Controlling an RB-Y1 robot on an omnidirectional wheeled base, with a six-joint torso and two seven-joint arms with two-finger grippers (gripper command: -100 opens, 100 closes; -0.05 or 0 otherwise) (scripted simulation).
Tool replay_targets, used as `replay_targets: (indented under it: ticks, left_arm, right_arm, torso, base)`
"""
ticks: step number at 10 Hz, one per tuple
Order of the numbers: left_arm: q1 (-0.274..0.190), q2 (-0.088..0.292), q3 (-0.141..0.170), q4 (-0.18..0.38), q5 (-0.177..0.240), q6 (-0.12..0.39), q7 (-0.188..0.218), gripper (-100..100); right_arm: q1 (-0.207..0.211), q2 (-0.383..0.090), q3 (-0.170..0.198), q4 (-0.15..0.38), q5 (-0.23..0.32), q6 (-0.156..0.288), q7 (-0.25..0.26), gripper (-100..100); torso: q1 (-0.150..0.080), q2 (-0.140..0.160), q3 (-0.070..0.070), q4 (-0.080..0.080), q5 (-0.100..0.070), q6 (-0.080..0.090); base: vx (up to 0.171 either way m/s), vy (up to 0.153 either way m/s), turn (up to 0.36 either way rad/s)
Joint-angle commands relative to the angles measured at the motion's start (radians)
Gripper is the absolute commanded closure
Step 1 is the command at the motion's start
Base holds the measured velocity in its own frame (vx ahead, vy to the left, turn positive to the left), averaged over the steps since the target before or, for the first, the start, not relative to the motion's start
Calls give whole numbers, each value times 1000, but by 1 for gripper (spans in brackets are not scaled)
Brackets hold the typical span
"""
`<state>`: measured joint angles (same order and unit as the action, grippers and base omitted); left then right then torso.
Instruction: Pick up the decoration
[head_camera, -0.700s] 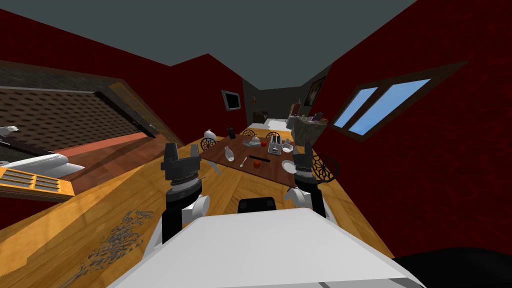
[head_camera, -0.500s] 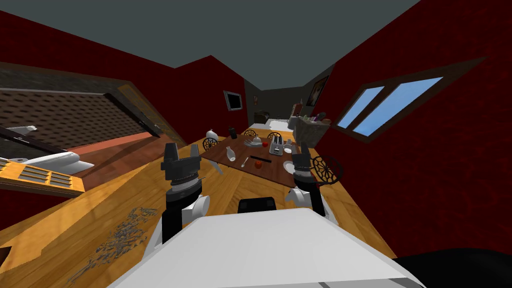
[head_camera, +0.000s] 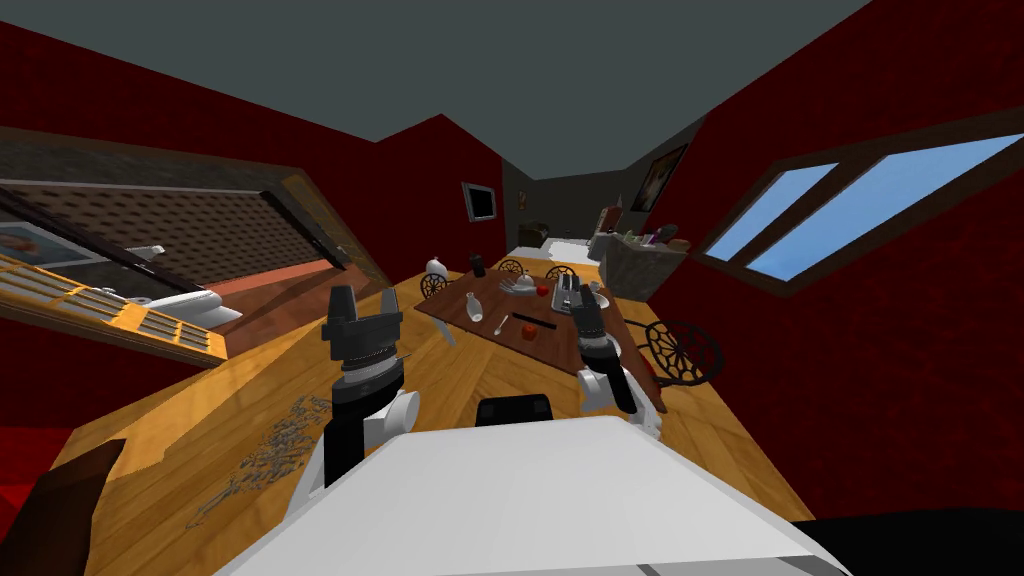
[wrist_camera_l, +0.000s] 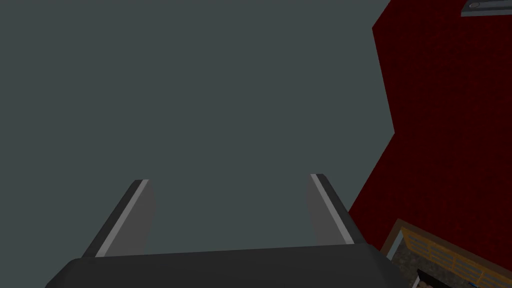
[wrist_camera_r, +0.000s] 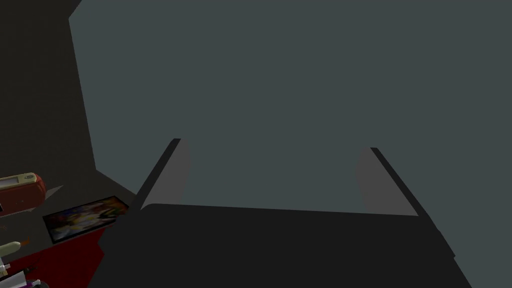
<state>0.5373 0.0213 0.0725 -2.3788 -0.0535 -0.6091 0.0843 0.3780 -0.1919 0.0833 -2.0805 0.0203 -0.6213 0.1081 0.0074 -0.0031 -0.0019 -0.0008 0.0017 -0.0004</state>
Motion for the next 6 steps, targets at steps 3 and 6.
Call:
replay_targets:
  ticks: [3,6]
  left_arm:
    - [0,0,0,0,0,0,0,0]
    - [0,0,0,0,0,0,0,0]
  right_arm:
    - [-97,-112,55,121,70,-75,0,-100]
    - [-151,-176,95,207,113,-117,2,-100]
  torso:
    - [3,0,0,0,1,0]
    - [0,1,1,0,0,0]
  base:
    - [49,158,212]
    - [37,106,181]
